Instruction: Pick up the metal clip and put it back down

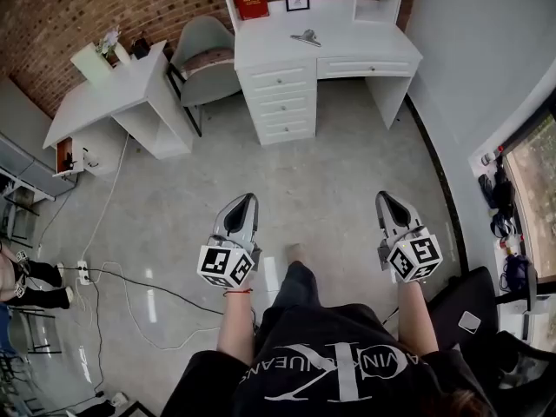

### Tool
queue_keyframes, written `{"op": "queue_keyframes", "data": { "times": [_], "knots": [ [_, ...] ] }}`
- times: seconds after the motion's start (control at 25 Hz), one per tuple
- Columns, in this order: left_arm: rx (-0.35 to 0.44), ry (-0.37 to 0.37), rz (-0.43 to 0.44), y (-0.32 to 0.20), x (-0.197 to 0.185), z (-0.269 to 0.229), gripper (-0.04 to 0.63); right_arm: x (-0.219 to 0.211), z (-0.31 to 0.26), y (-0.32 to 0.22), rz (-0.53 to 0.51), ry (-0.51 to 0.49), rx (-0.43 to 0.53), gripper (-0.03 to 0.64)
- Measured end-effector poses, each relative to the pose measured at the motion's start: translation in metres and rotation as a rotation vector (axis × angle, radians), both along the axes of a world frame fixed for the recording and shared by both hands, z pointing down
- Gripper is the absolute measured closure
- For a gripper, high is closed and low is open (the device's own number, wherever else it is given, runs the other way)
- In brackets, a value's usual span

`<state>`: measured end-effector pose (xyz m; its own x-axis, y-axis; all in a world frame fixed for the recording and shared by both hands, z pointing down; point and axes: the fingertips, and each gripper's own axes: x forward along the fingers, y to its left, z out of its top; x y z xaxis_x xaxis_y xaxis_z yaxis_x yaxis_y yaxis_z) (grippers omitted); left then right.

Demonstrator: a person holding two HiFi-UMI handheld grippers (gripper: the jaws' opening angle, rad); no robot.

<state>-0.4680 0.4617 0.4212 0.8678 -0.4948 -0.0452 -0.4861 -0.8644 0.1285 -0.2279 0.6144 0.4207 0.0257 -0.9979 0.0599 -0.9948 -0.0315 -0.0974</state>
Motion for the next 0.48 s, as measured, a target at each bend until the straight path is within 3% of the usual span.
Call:
{"op": "queue_keyframes", "data": {
  "times": [0.48],
  "knots": [
    [-0.048,-0.013,-0.012,-0.107,0.028,0.01,0.584,0.046,0.011,-0.103,0.027,-0.021,-0.034,0.604]
  ]
}}
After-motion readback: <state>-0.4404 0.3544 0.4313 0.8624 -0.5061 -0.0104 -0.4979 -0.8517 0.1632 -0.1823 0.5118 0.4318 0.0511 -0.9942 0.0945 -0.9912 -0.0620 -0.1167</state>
